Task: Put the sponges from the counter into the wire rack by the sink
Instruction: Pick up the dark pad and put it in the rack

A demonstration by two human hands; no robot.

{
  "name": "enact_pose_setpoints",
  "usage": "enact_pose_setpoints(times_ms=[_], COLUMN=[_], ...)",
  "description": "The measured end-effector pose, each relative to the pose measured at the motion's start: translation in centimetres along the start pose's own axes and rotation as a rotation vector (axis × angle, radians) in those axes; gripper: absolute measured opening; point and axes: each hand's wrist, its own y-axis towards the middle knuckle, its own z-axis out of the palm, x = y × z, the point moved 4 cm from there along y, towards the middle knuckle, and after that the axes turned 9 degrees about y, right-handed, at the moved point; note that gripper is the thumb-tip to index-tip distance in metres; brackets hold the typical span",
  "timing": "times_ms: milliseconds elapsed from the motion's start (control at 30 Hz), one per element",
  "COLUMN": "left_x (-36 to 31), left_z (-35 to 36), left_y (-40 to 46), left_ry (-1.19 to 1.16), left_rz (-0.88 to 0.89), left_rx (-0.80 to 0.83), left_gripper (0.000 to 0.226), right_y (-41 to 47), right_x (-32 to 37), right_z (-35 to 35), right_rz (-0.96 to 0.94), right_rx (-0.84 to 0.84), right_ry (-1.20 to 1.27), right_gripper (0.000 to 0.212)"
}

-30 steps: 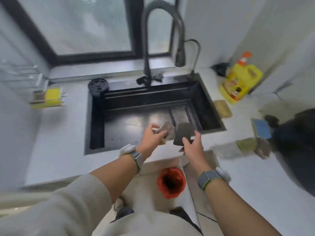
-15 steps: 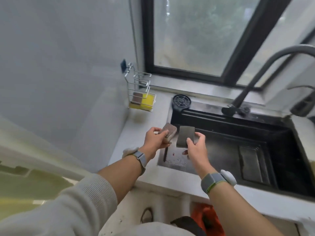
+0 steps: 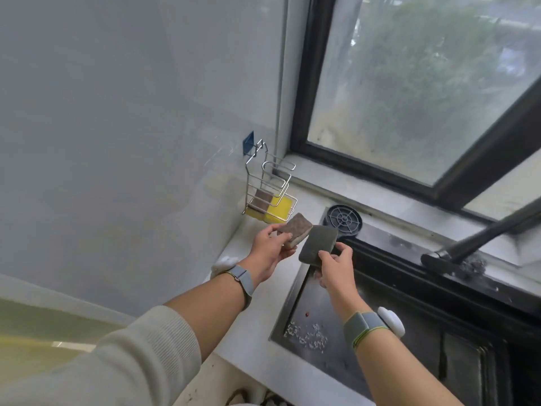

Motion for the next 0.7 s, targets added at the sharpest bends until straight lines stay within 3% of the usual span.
enact_pose_setpoints(times_ms=[267,400,567,700], left_x=[-1.7,-1.6,-1.1,-0.7], left_z=[1.7,1.4,1.1,1.1], left_y=[3.0,3.8,4.2,4.4], left_ry=[-0.208,-0.294,-0.061,-0.068], left_rz=[-0.004,-0.025,-0.057,-0.063], left_rx=[-0.240,-0.351,-0.467,-0.462], left_gripper=[0.022,0.018,0.015,0.011], right_y=[6.4,8.2,9.3,9.9], right_x=[2.8,2.7,2.8,2.8], right_z=[1.3,3.0,4.1,4.3], right_rz=[0.005,-0.021,-0.032,-0.052], right_rx=[0.034,0.056,0.060,0.051], right_ry=[0.097,0.062,0.061,0.030], right_gripper=[0.040,0.049,0.053,0.053])
